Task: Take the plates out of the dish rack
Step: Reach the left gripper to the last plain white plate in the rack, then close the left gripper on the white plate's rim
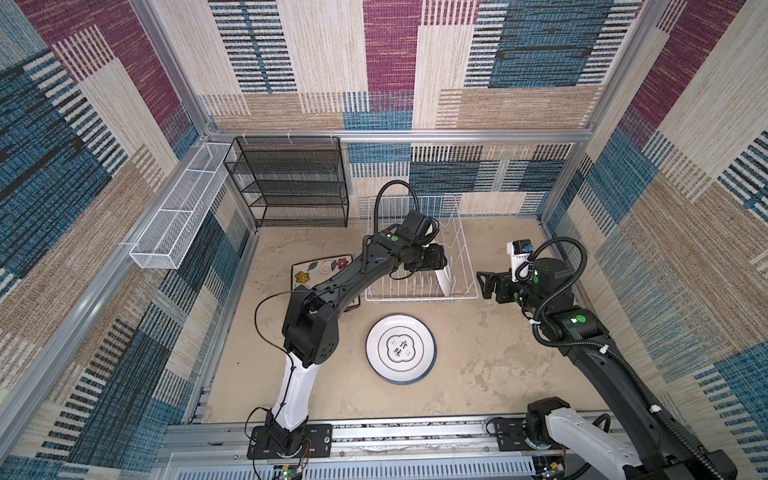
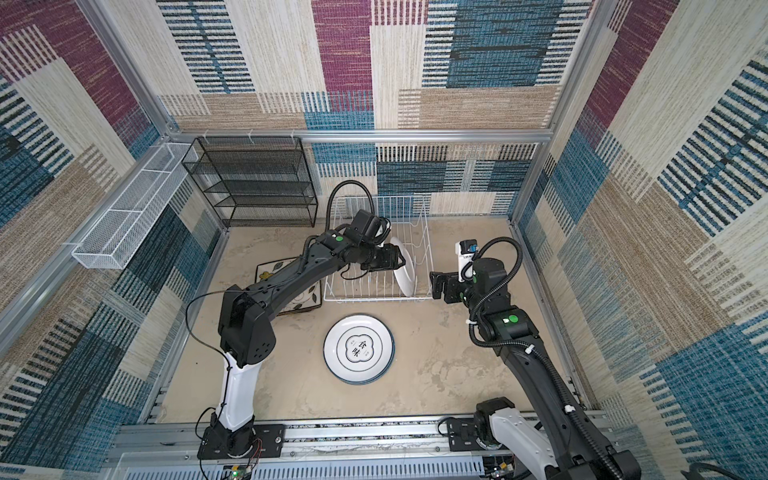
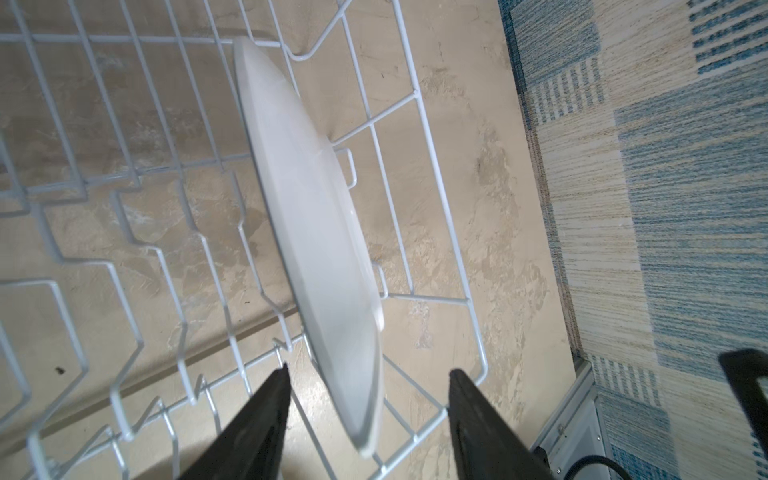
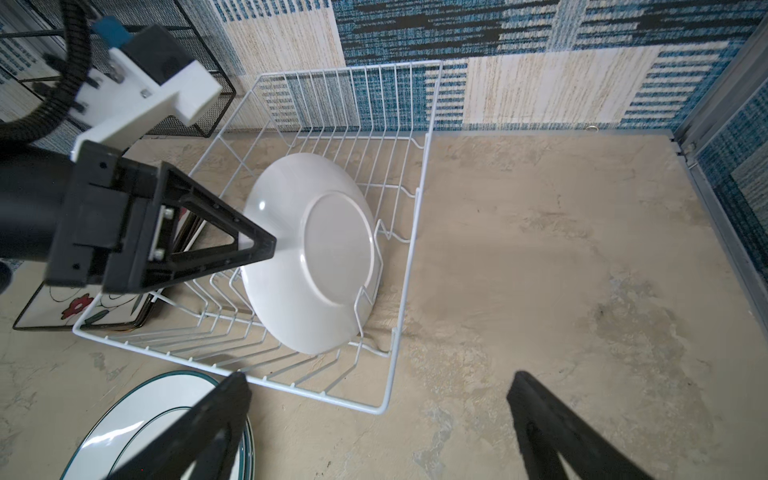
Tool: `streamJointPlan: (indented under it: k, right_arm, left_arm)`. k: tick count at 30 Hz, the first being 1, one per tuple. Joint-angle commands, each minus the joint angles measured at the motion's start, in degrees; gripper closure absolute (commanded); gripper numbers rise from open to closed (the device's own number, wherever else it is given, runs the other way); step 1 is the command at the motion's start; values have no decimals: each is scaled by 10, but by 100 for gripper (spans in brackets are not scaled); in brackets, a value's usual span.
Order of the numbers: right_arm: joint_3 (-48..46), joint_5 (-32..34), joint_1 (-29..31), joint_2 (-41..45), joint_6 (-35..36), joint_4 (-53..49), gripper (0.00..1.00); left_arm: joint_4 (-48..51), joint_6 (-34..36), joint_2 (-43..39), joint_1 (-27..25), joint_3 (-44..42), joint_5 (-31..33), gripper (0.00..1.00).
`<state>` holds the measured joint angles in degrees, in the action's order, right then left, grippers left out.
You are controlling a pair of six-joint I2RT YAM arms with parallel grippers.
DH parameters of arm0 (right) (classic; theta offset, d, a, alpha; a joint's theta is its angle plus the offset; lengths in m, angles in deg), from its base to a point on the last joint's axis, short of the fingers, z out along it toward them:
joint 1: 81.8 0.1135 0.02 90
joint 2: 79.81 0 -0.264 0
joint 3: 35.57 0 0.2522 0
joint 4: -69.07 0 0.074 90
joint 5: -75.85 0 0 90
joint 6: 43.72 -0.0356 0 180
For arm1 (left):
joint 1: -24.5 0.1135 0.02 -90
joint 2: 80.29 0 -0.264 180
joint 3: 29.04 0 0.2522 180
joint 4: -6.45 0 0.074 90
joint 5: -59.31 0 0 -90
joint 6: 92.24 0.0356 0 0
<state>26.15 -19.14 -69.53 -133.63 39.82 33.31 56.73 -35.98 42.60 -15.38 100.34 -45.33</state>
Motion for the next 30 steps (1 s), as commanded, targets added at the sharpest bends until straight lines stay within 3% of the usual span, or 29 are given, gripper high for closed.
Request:
streamJointPlan:
  k: [1,16,30]
  right_arm:
    - [-7,3,-1,5,-21,34,1]
    - [-16,36,-6,1,8,62,1]
    - [-7,38,-10,-30,12,88,1]
  left_arm:
    - [-6,-23,23,1,21,-27,43]
    - [-27,-72,73,1,58,-57,68]
    - [-66,-104,82,2,46,-97,99]
